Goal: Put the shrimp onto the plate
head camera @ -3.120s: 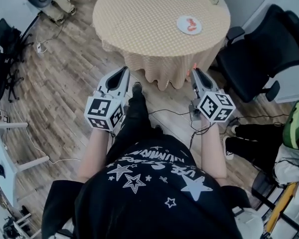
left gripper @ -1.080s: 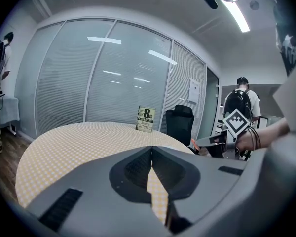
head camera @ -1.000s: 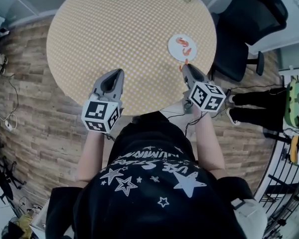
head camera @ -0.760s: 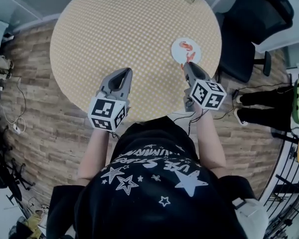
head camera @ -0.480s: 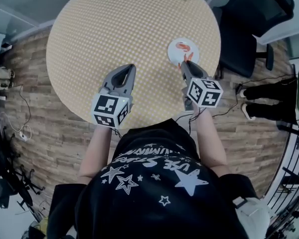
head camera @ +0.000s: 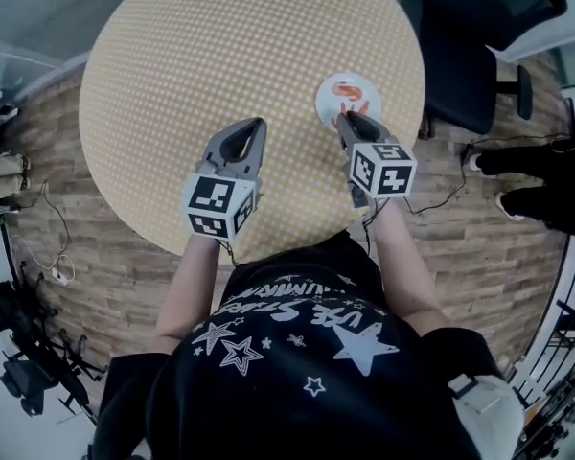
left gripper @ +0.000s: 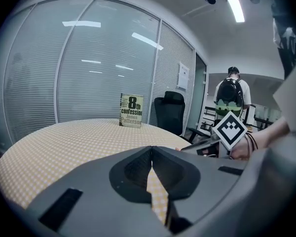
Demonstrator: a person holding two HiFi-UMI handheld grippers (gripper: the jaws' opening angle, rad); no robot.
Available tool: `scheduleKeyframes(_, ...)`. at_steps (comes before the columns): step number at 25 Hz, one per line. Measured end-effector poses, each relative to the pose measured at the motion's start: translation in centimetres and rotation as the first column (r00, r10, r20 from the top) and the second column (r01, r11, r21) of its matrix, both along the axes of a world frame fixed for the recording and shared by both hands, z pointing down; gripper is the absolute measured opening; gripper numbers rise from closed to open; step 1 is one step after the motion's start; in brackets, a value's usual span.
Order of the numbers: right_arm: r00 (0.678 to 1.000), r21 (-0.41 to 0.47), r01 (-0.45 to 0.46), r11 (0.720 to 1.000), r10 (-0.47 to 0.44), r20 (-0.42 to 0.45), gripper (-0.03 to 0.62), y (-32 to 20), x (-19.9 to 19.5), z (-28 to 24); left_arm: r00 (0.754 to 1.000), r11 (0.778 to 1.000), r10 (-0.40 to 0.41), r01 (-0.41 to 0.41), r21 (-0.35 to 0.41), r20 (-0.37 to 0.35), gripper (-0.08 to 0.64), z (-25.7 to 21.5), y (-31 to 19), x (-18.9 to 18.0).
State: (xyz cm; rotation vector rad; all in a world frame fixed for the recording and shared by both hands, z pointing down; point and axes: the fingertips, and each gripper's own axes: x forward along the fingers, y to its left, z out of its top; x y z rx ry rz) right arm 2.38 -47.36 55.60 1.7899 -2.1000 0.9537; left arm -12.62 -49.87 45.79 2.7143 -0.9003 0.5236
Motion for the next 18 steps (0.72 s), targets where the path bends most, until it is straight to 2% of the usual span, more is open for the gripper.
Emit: scheduleKeyframes(18,0.993,-0.163,-0.017,0.987,-0.003,-0.119,0.071,-2.5,0.5,4.4,0.998,0.996,0.034,-0.030,-0.081,0.048,0.008,4.3,-2.1,1.2)
